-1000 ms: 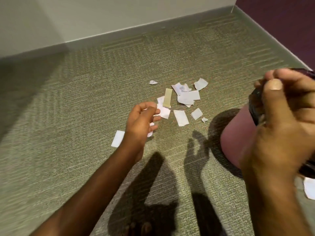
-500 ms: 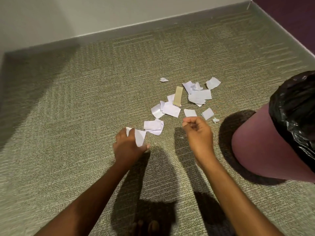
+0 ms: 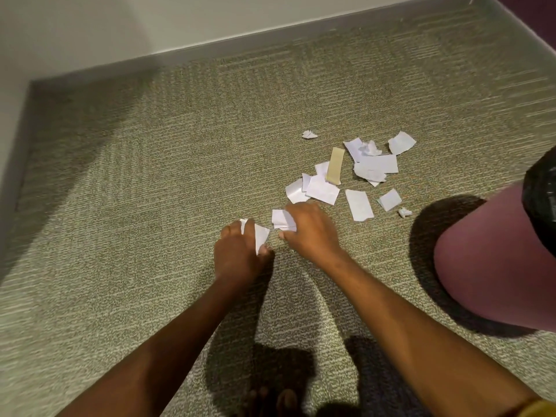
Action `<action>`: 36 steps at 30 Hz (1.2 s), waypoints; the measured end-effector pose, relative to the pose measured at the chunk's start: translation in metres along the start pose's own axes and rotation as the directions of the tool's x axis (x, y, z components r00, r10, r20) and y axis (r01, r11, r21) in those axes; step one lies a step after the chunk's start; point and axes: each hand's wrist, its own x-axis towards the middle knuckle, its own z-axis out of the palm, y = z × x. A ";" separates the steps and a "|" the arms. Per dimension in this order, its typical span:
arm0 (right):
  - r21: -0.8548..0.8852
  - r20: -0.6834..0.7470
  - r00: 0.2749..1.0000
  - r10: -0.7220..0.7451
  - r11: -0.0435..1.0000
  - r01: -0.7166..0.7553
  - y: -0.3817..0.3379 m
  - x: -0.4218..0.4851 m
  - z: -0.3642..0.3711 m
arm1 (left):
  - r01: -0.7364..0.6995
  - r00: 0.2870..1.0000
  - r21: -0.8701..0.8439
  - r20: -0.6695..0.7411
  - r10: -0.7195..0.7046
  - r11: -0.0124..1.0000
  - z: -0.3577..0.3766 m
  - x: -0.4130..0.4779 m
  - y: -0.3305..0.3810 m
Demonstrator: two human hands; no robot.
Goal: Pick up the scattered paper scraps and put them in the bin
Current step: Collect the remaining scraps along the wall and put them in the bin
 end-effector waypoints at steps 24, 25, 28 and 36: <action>0.015 -0.042 0.999 -0.029 0.999 0.030 0.017 -0.052 0.008 | -0.190 0.979 -0.472 -0.159 0.129 0.861 -0.022 0.097 0.046; 0.055 -0.044 0.999 -0.008 0.998 0.010 0.018 -0.056 0.009 | -0.189 0.979 -0.460 -0.152 0.132 0.867 -0.020 0.103 0.053; 0.136 -0.067 0.997 0.048 0.990 -0.039 0.020 -0.065 0.016 | -0.151 0.988 -0.427 -0.106 0.117 0.891 -0.012 0.116 0.070; 0.299 -0.071 0.994 0.087 0.952 -0.062 0.042 -0.081 0.002 | -0.059 0.993 -0.457 -0.115 0.007 0.888 0.000 0.132 0.077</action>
